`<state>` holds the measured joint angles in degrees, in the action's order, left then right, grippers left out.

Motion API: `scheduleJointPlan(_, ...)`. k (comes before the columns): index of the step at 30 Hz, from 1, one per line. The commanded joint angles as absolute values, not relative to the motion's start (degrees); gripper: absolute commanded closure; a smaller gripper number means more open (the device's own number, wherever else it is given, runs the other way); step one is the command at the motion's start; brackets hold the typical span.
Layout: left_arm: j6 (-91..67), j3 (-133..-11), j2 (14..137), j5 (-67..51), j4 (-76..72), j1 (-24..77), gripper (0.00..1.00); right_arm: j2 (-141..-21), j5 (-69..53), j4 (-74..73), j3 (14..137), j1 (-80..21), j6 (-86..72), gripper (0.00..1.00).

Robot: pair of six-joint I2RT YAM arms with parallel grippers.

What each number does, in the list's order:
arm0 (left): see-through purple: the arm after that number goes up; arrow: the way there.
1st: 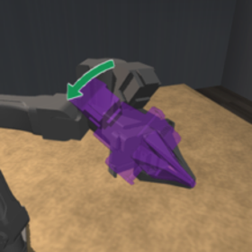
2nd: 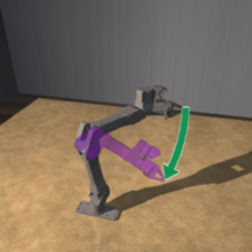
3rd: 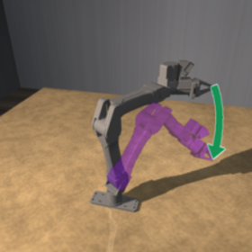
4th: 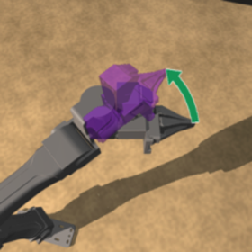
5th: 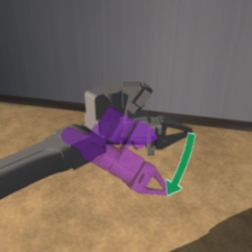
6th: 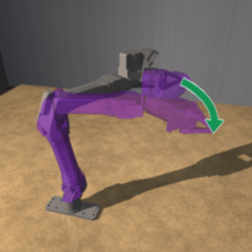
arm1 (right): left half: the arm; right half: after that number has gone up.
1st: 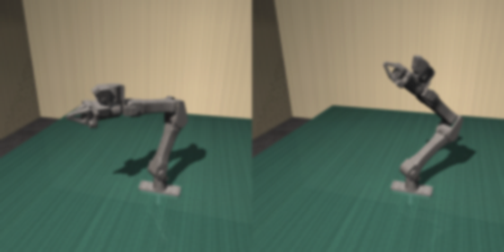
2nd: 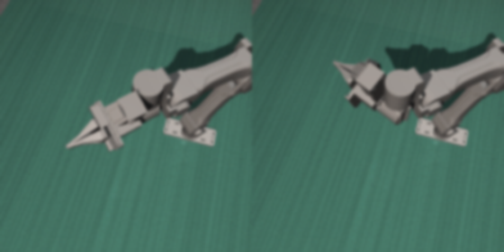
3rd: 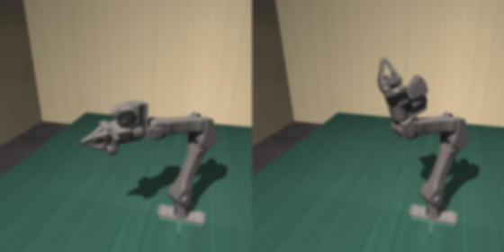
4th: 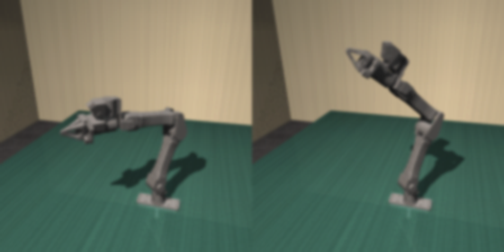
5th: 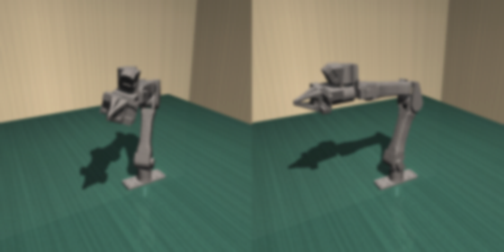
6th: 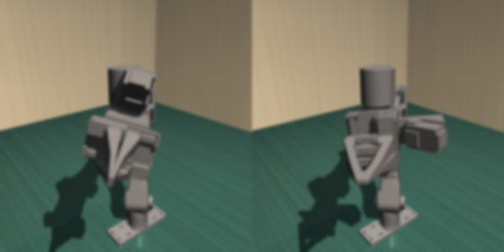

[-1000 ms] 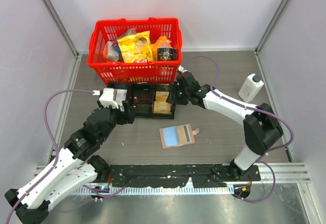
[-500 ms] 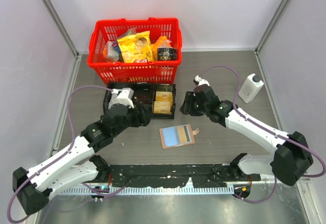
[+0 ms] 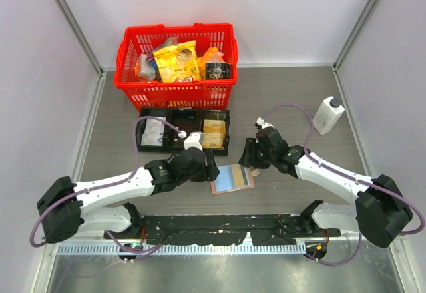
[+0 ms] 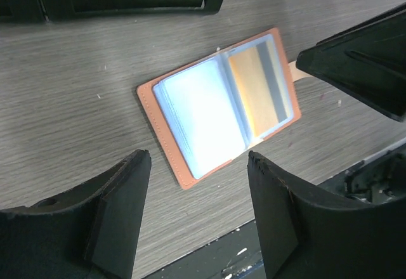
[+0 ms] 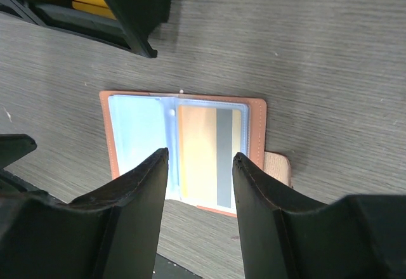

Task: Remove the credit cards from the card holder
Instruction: Remove the credit card from the card holder.

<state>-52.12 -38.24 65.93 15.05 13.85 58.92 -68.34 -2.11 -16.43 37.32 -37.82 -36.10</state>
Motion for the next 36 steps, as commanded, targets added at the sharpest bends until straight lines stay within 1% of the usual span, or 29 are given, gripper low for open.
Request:
scheduleJointPlan(1, -54.8, -41.7, 70.5, 16.9, 11.2, 61.1, 0.34, -70.7, -4.3, -12.1, 36.0, -38.1, -37.0, 0.50)
scheduleJointPlan(4, -56.1, -43.1, 74.0, 17.0, 12.3, 62.0, 0.36, -72.6, -5.2, -11.4, 35.5, -38.1, -36.9, 0.51)
scheduleJointPlan(6, -56.7, -43.5, 76.0, 17.1, 12.5, 62.3, 0.41, -73.5, -5.4, -10.8, 34.9, -38.1, -36.9, 0.52)
scheduleJointPlan(8, -56.9, -44.1, 77.5, 17.1, 13.1, 62.6, 0.44, -74.1, -5.6, -10.5, 34.6, -38.1, -36.8, 0.52)
scheduleJointPlan(19, -56.8, -46.3, 84.5, 16.5, 15.7, 63.0, 0.44, -77.3, -6.5, -9.5, 33.7, -38.1, -36.1, 0.53)
scheduleJointPlan(27, -58.4, -46.5, 86.7, 18.9, 19.3, 63.0, 0.47, -77.0, -5.9, -10.6, 33.7, -38.1, -35.2, 0.54)
scheduleJointPlan(29, -58.6, -46.5, 87.1, 19.2, 20.0, 63.1, 0.49, -76.8, -6.8, -10.4, 33.7, -38.1, -35.2, 0.55)
scheduleJointPlan(31, -58.7, -46.5, 87.5, 19.2, 20.4, 63.1, 0.54, -76.5, -8.1, -9.8, 33.7, -38.1, -35.2, 0.57)
scheduleJointPlan(36, -59.0, -46.5, 88.2, 18.7, 20.3, 63.0, 0.58, -75.2, -11.2, -7.5, 33.5, -38.1, -35.5, 0.63)
